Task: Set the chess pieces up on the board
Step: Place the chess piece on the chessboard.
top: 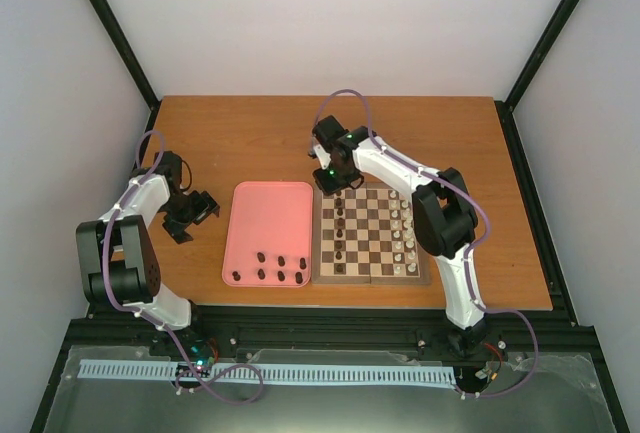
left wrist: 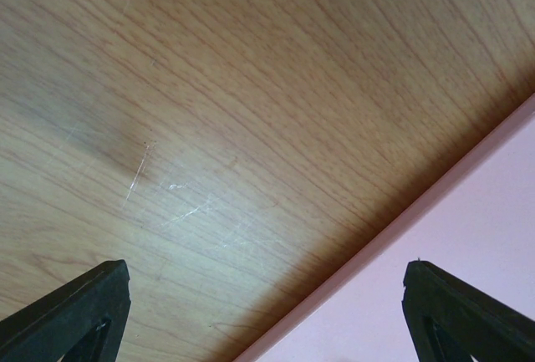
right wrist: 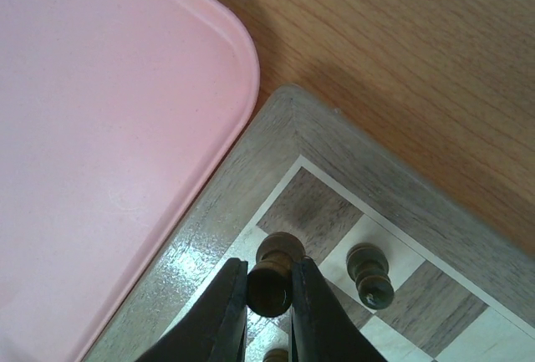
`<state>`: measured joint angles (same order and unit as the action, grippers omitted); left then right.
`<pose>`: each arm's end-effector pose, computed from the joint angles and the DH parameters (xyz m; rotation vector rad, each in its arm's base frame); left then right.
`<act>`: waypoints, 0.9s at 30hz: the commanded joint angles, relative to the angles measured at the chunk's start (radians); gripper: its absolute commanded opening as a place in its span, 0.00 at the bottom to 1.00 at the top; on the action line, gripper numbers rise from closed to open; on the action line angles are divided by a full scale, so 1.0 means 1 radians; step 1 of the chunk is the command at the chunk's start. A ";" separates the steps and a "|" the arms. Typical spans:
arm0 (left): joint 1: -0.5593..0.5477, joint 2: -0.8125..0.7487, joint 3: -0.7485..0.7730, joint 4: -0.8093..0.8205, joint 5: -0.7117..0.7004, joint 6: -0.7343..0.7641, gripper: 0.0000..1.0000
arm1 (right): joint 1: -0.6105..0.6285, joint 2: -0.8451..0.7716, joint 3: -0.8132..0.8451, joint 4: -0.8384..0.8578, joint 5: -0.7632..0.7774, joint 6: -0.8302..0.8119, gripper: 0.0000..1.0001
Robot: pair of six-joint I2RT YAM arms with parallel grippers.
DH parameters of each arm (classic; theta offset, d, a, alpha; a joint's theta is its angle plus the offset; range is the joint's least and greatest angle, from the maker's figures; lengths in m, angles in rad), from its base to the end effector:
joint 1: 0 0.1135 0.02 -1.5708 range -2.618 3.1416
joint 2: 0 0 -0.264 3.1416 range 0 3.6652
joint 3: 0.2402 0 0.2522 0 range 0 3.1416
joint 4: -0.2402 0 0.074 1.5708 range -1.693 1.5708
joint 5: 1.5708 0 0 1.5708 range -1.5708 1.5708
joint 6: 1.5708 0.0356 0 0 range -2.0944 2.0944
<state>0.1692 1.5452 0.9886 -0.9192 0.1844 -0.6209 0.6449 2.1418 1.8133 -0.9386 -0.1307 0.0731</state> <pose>0.2606 0.0379 0.1904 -1.1709 2.8434 -0.3098 0.3541 0.2722 0.2091 -0.8412 2.7593 0.3318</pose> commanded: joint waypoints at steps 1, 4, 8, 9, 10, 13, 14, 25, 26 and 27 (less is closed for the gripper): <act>0.006 0.001 0.036 0.000 -0.002 0.010 1.00 | -0.014 -0.011 -0.005 0.022 0.004 0.002 0.06; 0.004 0.002 0.038 -0.002 -0.003 0.010 1.00 | -0.014 -0.008 -0.013 0.025 0.002 0.002 0.06; 0.005 0.002 0.036 -0.001 -0.003 0.010 1.00 | -0.017 -0.001 -0.019 0.032 -0.001 0.001 0.07; 0.005 0.003 0.037 -0.001 -0.003 0.011 1.00 | -0.017 0.002 -0.017 0.033 -0.001 0.000 0.06; 0.005 0.002 0.036 -0.001 -0.003 0.011 1.00 | -0.017 0.005 -0.015 0.035 -0.001 -0.001 0.07; 0.004 0.003 0.038 -0.001 -0.003 0.012 1.00 | -0.019 0.012 -0.011 0.039 -0.001 -0.001 0.07; 0.005 0.001 0.038 -0.001 -0.003 0.012 1.00 | -0.020 0.014 -0.011 0.042 -0.002 0.000 0.07; 0.005 -0.003 0.036 -0.003 -0.003 0.015 1.00 | -0.019 0.048 0.010 0.050 -0.004 -0.002 0.08; 0.005 -0.003 0.036 -0.003 -0.003 0.015 1.00 | -0.019 0.051 0.012 0.052 -0.001 -0.001 0.08; 0.005 -0.002 0.036 -0.003 -0.003 0.015 1.00 | -0.019 0.052 0.015 0.053 0.001 -0.001 0.08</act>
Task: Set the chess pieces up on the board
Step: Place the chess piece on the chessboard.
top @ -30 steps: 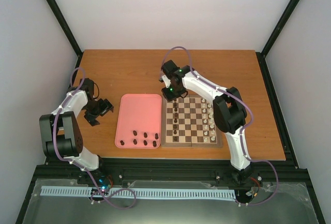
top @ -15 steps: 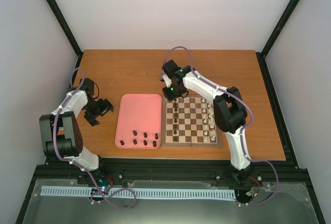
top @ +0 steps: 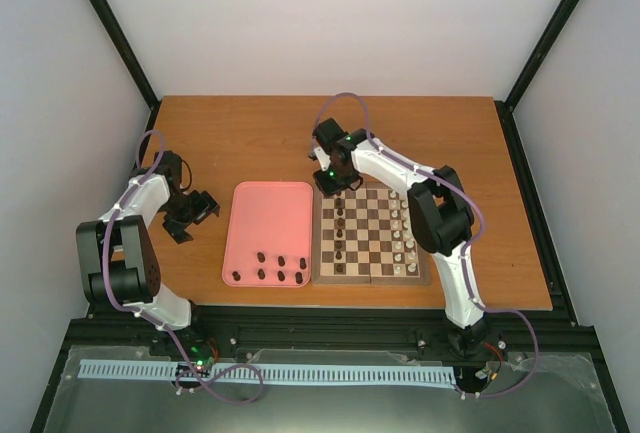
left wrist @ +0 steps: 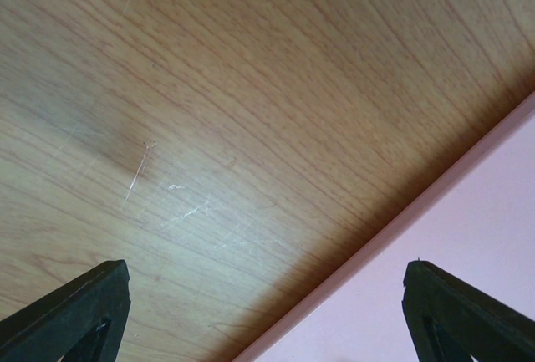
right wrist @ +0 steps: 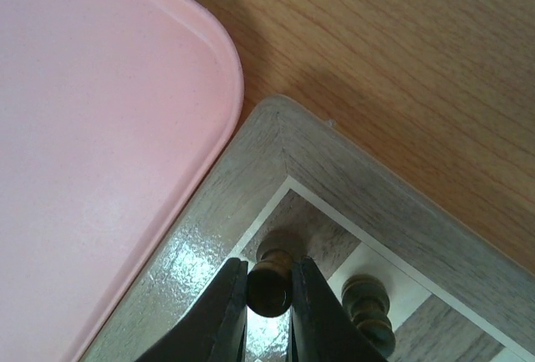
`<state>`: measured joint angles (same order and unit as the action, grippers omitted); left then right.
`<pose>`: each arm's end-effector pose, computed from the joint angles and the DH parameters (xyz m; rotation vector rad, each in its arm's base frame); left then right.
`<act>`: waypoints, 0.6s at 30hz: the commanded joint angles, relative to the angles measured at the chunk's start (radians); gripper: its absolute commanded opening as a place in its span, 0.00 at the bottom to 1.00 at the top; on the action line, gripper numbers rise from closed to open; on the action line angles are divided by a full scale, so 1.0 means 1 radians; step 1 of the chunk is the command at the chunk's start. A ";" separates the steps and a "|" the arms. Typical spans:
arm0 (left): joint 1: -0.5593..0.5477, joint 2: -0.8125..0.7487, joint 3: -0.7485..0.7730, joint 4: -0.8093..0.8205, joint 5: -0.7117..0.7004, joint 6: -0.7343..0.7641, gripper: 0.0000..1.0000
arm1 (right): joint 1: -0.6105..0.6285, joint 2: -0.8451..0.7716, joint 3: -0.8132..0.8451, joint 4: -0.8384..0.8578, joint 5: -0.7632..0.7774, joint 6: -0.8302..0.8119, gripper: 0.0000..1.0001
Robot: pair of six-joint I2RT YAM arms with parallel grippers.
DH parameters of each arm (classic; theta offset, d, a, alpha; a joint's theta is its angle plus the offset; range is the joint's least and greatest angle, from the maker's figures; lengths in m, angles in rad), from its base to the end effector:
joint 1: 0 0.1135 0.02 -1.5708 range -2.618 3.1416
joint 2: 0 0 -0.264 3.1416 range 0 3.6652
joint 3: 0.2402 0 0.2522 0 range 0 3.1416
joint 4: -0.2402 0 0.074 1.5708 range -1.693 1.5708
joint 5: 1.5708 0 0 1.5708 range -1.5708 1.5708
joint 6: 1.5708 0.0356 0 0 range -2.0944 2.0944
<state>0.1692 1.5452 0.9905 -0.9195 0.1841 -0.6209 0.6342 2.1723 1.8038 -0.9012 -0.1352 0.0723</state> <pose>0.2609 0.0380 0.1909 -1.1701 2.8420 -0.3098 0.3612 0.2716 0.1945 -0.8289 2.7655 0.3349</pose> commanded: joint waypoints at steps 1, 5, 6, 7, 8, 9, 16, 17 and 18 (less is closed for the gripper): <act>0.004 -0.003 0.036 -0.002 -0.002 0.015 1.00 | -0.008 0.025 0.027 0.015 0.005 -0.001 0.08; 0.005 -0.001 0.039 -0.002 0.000 0.015 1.00 | -0.008 0.037 0.040 0.008 0.008 -0.004 0.08; 0.005 -0.001 0.038 -0.003 -0.002 0.015 1.00 | -0.008 0.037 0.040 0.008 0.008 -0.005 0.08; 0.006 -0.002 0.038 -0.002 -0.002 0.015 1.00 | -0.008 0.036 0.040 0.008 0.009 -0.006 0.08; 0.005 -0.001 0.037 -0.003 -0.001 0.015 1.00 | -0.008 0.034 0.038 0.006 0.008 -0.006 0.08; 0.005 -0.002 0.034 -0.003 -0.001 0.015 1.00 | -0.009 0.033 0.036 0.004 0.008 -0.007 0.09; 0.005 -0.001 0.034 0.001 0.000 0.013 1.00 | -0.009 -0.006 -0.005 0.010 0.030 -0.016 0.13; 0.005 0.000 0.033 0.001 0.002 0.013 1.00 | -0.009 -0.012 -0.012 0.010 0.033 -0.018 0.13; 0.006 0.000 0.034 0.002 0.002 0.013 1.00 | -0.009 -0.017 -0.016 0.010 0.035 -0.020 0.13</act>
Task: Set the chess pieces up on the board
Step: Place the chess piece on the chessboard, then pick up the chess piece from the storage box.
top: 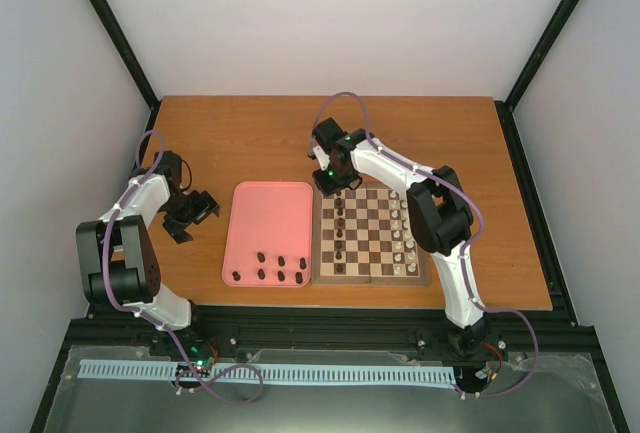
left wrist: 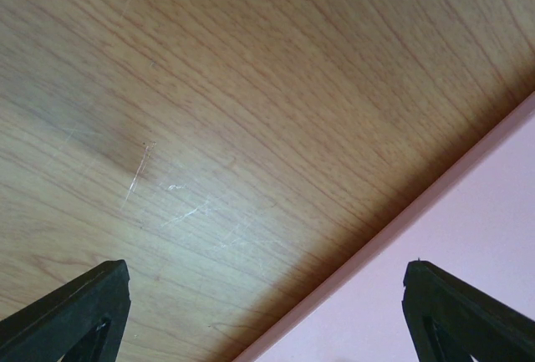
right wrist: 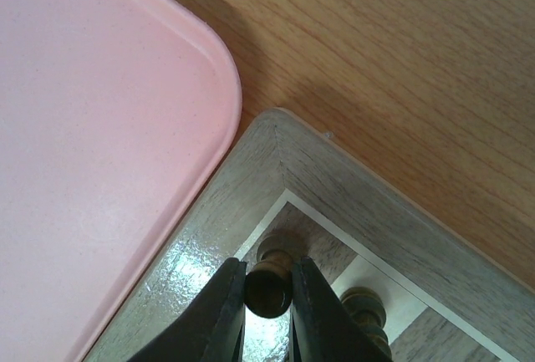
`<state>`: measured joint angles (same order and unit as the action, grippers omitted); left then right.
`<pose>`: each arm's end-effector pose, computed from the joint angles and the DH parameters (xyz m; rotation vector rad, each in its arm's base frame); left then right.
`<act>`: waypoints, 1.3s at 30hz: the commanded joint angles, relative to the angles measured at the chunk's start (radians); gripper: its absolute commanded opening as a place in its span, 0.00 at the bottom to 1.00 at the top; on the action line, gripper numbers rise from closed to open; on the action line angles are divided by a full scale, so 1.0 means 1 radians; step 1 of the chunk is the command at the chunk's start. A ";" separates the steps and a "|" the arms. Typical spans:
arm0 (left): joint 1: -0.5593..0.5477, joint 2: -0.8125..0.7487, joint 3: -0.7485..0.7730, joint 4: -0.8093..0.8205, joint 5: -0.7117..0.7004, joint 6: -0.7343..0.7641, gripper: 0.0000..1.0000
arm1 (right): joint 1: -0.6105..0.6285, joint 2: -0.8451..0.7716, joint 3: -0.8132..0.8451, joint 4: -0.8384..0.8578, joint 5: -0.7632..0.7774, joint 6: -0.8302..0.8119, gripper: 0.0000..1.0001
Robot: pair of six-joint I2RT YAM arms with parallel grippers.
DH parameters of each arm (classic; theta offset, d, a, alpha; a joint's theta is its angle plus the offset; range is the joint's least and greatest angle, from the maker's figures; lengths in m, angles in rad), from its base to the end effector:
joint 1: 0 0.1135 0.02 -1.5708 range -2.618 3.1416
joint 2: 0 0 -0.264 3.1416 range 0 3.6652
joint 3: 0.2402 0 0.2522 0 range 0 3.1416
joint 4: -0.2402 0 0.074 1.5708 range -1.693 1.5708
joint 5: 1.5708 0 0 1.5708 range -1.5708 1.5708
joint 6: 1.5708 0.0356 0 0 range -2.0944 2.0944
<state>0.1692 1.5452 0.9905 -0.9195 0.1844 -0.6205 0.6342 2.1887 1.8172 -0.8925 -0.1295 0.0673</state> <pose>0.2609 0.0380 0.1909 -1.1695 2.8422 -0.3102 0.3646 0.2739 0.1915 -0.8331 2.7568 0.3283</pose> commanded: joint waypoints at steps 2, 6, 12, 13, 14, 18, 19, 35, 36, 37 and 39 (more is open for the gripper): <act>0.006 0.001 0.035 0.001 0.003 0.012 1.00 | -0.009 -0.041 -0.034 0.001 0.033 -0.015 0.13; 0.005 -0.001 0.036 0.002 0.004 0.013 1.00 | -0.010 -0.048 -0.039 0.007 0.025 -0.017 0.17; 0.005 -0.011 0.032 0.000 0.002 0.013 1.00 | -0.010 -0.072 -0.046 0.031 0.007 -0.025 0.25; 0.006 -0.011 0.032 0.000 0.001 0.013 1.00 | -0.009 -0.074 -0.043 0.030 0.008 -0.025 0.25; 0.005 -0.011 0.033 0.001 0.002 0.013 1.00 | -0.008 -0.078 -0.040 0.031 0.007 -0.026 0.25; 0.005 -0.012 0.033 0.001 0.002 0.013 1.00 | -0.009 -0.105 -0.035 0.043 0.008 -0.031 0.26; 0.005 -0.013 0.034 -0.002 0.003 0.014 1.00 | -0.009 -0.111 -0.031 0.040 0.011 -0.031 0.26; 0.006 -0.014 0.046 -0.004 -0.002 0.013 1.00 | 0.190 -0.120 0.193 -0.077 -0.020 0.025 0.45; 0.005 -0.013 0.050 -0.006 0.000 0.013 1.00 | 0.223 -0.107 0.212 -0.084 -0.028 0.022 0.44; 0.005 -0.010 0.054 -0.008 0.001 0.014 1.00 | 0.255 -0.091 0.229 -0.089 -0.037 0.017 0.44; 0.005 -0.010 0.056 -0.010 0.000 0.013 1.00 | 0.317 -0.069 0.238 -0.080 -0.070 0.006 0.44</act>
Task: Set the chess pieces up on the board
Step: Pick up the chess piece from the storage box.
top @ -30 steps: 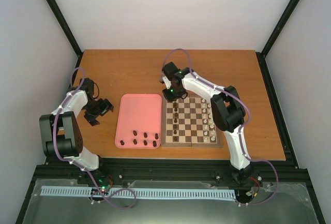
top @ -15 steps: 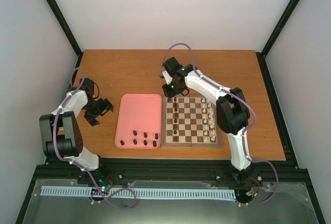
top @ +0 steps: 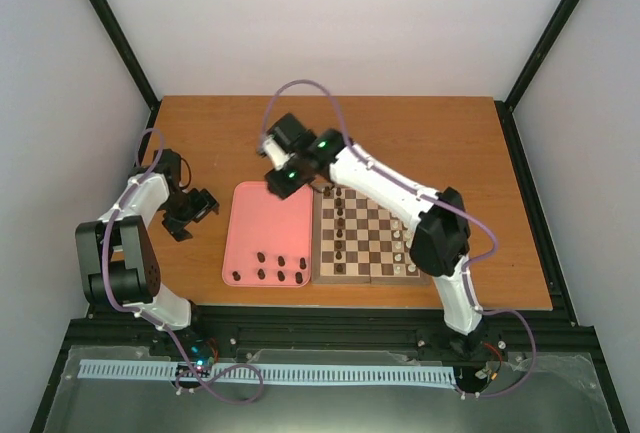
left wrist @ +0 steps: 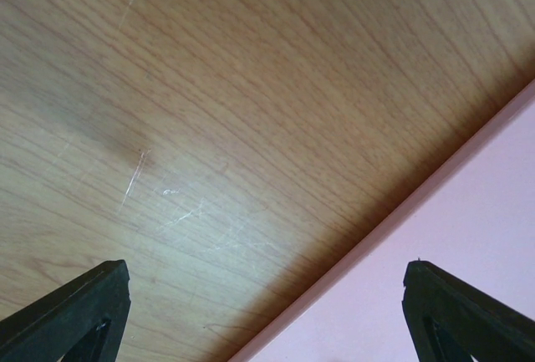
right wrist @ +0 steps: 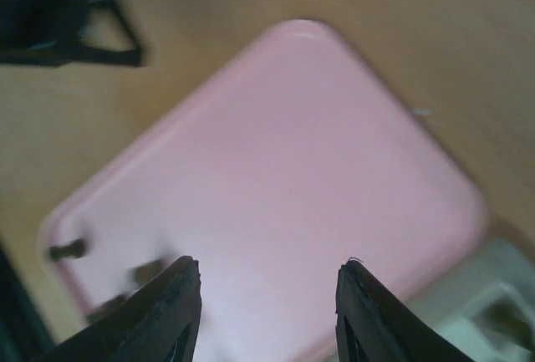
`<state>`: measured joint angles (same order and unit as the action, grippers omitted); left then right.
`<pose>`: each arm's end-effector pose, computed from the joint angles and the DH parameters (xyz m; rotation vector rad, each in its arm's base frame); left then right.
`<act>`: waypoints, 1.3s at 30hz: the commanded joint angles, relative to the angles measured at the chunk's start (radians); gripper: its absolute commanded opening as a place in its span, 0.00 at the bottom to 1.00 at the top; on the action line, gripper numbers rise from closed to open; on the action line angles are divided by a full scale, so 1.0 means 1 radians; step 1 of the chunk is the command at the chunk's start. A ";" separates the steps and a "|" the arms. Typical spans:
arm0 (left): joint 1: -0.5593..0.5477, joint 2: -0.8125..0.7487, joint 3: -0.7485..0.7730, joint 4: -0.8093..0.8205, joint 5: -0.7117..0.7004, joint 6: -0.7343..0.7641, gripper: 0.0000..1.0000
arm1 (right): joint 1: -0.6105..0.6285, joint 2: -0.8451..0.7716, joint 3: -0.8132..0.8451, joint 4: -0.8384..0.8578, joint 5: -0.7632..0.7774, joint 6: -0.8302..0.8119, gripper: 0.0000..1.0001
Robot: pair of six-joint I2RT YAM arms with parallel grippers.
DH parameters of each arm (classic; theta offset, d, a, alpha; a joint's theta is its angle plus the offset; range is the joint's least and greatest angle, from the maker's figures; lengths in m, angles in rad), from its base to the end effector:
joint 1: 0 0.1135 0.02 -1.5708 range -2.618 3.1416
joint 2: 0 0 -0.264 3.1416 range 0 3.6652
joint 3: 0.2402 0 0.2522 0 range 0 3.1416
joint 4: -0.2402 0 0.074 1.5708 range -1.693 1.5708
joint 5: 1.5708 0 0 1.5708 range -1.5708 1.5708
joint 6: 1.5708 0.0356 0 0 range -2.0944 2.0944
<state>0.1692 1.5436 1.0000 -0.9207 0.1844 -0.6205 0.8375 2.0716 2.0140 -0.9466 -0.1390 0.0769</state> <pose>0.2624 0.0382 0.1937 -1.1645 2.8336 -0.3126 0.2998 0.3402 0.2987 -1.0327 2.4389 0.5057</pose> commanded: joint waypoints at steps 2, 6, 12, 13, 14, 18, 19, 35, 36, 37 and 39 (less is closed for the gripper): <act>0.005 -0.005 0.046 -0.007 -0.003 0.013 1.00 | 0.170 0.060 0.034 -0.002 -0.099 -0.019 0.44; 0.005 -0.001 0.035 0.003 -0.001 0.011 1.00 | 0.268 0.097 0.039 0.019 -0.139 -0.081 0.44; 0.005 -0.002 0.024 0.013 0.004 0.008 1.00 | 0.330 0.162 0.057 0.041 -0.225 -0.087 0.43; 0.006 -0.001 0.025 0.014 0.006 0.006 1.00 | 0.333 0.176 0.061 0.040 -0.230 -0.088 0.43; 0.005 0.001 0.026 0.014 0.009 0.005 1.00 | 0.336 0.193 0.066 0.038 -0.236 -0.092 0.43; 0.005 -0.003 0.025 0.015 0.016 0.002 1.00 | 0.339 0.257 0.089 0.038 -0.268 -0.092 0.43; 0.005 -0.002 0.026 0.015 0.018 0.002 1.00 | 0.341 0.277 0.105 0.031 -0.275 -0.094 0.43; 0.004 0.005 0.028 0.019 0.032 -0.001 1.00 | 0.344 0.373 0.163 -0.004 -0.263 -0.101 0.36; 0.005 0.006 0.029 0.020 0.031 -0.001 1.00 | 0.344 0.376 0.163 -0.007 -0.268 -0.104 0.35; 0.005 0.008 0.029 0.020 0.028 0.000 1.00 | 0.344 0.377 0.163 -0.010 -0.274 -0.104 0.34; 0.006 0.011 0.026 0.021 0.025 0.001 1.00 | 0.344 0.380 0.163 -0.016 -0.277 -0.107 0.34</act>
<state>0.1692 1.5440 1.0107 -0.9134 0.2066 -0.6212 1.1732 2.4245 2.1517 -0.9474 -0.4046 -0.0185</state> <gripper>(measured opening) 0.997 0.343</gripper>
